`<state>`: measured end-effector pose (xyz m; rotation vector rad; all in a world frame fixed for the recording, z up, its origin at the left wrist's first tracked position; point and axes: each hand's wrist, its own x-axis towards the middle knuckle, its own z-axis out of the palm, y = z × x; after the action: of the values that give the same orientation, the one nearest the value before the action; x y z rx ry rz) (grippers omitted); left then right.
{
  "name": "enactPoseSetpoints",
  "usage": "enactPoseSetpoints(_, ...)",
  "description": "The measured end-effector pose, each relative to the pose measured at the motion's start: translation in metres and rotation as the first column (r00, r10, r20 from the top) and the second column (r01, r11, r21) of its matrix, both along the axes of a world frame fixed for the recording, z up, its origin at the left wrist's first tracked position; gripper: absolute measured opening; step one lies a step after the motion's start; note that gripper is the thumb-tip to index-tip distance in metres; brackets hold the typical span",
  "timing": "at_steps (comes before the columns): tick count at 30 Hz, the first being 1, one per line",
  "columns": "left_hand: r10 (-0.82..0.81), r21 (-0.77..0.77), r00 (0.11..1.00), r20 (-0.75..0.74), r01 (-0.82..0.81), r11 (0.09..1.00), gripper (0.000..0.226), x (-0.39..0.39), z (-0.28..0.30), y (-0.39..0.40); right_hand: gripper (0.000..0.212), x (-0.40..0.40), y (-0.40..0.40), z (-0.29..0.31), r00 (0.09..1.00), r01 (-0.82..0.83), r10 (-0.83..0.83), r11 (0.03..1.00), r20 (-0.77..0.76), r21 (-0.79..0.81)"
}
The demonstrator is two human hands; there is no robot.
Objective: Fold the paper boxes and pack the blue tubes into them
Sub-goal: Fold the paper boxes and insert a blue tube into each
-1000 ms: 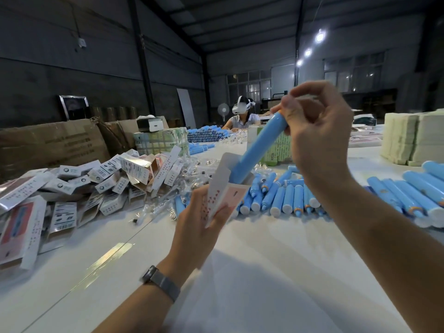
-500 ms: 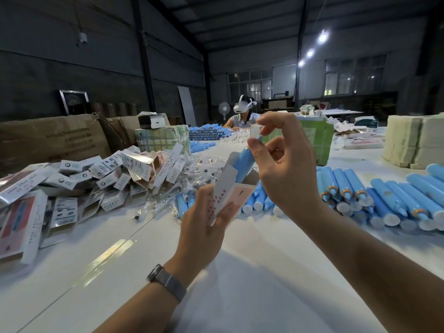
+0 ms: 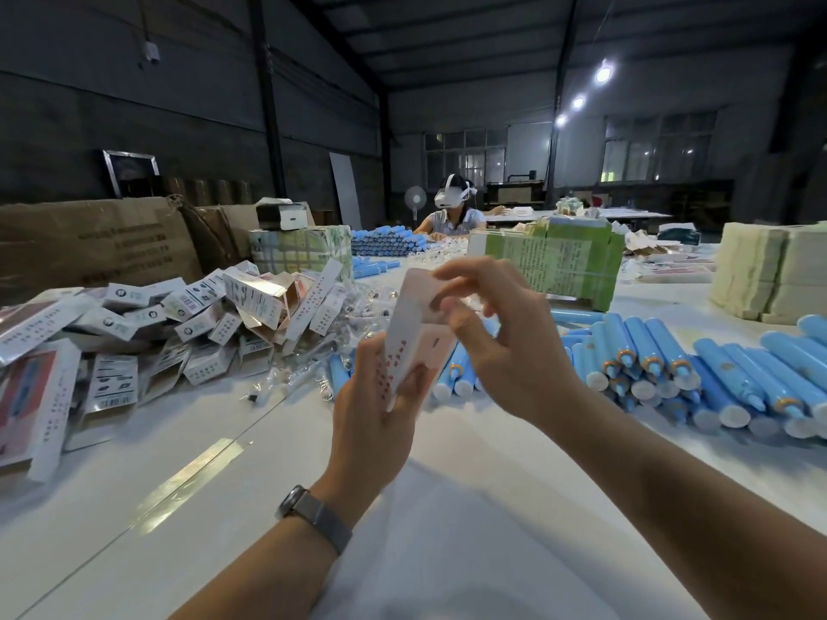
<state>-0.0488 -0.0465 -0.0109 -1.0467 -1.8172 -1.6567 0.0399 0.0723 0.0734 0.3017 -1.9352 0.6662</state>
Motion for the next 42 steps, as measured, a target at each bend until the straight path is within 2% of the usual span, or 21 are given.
enactPoseSetpoints(2,0.053,0.021,0.998,0.025,-0.054,0.998,0.026,-0.004,-0.001,0.002,0.020,-0.008,0.010,0.003,0.997,0.029,-0.038,0.990,-0.063,-0.136)
enactPoseSetpoints(4,0.111,0.036,0.993,0.050,-0.113,0.993,0.027,-0.010,-0.002,0.002,0.018,-0.022,0.024,-0.001,0.996,0.058,-0.076,0.956,-0.051,-0.286)
enactPoseSetpoints(7,0.164,0.062,0.982,0.095,-0.171,0.983,0.029,-0.018,-0.005,0.004,0.017,-0.054,0.044,-0.021,0.970,0.219,-0.171,0.920,0.173,-0.324)
enactPoseSetpoints(9,0.186,0.074,0.978,0.099,-0.194,0.978,0.030,-0.020,-0.007,0.005,0.023,-0.079,0.057,-0.035,0.887,0.357,-0.265,0.912,0.378,-0.200)
enactPoseSetpoints(11,0.192,0.066,0.979,0.076,-0.197,0.978,0.030,-0.022,-0.008,0.006,0.037,-0.104,0.067,-0.043,0.766,0.433,-0.384,0.901,0.515,0.028)
enactPoseSetpoints(13,0.185,0.060,0.981,0.060,-0.188,0.980,0.030,-0.022,-0.010,0.007,0.047,-0.126,0.076,-0.041,0.633,0.469,-0.540,0.838,0.554,0.280)
enactPoseSetpoints(15,0.173,0.062,0.983,0.056,-0.176,0.982,0.029,-0.023,-0.011,0.008,0.050,-0.146,0.085,-0.034,0.529,0.494,-0.650,0.758,0.545,0.425)
enactPoseSetpoints(17,0.159,0.057,0.986,0.056,-0.162,0.985,0.029,-0.022,-0.011,0.008,0.050,-0.161,0.095,-0.029,0.459,0.512,-0.679,0.729,0.573,0.454)
enactPoseSetpoints(19,0.164,0.041,0.985,0.048,-0.166,0.985,0.028,-0.023,-0.012,0.008,0.049,-0.173,0.105,-0.030,0.424,0.479,-0.657,0.747,0.623,0.461)
enactPoseSetpoints(22,0.172,0.036,0.985,0.020,-0.173,0.984,0.029,-0.023,-0.012,0.009,0.035,-0.181,0.113,-0.038,0.393,0.458,-0.633,0.764,0.667,0.455)
enactPoseSetpoints(26,0.155,0.027,0.987,0.035,-0.156,0.987,0.029,-0.023,-0.012,0.008,0.019,-0.182,0.112,-0.050,0.523,0.556,-0.658,0.745,0.543,0.368)
enactPoseSetpoints(28,0.160,0.029,0.987,0.035,-0.161,0.987,0.030,-0.024,-0.012,0.008,0.019,-0.179,0.108,-0.050,0.622,0.556,-0.619,0.780,0.478,0.287)
enactPoseSetpoints(31,0.157,0.037,0.987,0.040,-0.159,0.987,0.031,-0.024,-0.012,0.008,0.024,-0.163,0.095,-0.036,0.791,0.520,-0.511,0.851,0.337,0.069)
enactPoseSetpoints(34,0.155,0.041,0.987,0.031,-0.156,0.987,0.032,-0.025,-0.012,0.007,0.018,-0.129,0.072,-0.008,0.911,0.409,-0.393,0.897,0.123,-0.169)
enactPoseSetpoints(37,0.130,0.036,0.991,0.018,-0.131,0.991,0.030,-0.023,-0.011,0.007,0.010,-0.081,0.047,0.014,0.974,0.185,-0.217,0.927,-0.062,-0.326)
enactPoseSetpoints(39,0.136,0.046,0.991,0.013,-0.136,0.990,0.031,-0.021,-0.009,0.006,0.007,-0.048,0.031,0.023,0.984,0.060,-0.114,0.934,-0.136,-0.353)
enactPoseSetpoints(42,0.123,0.051,0.991,0.056,-0.126,0.991,0.031,-0.018,-0.006,0.005,0.005,-0.018,0.012,0.026,0.993,-0.011,-0.025,0.954,-0.118,-0.300)
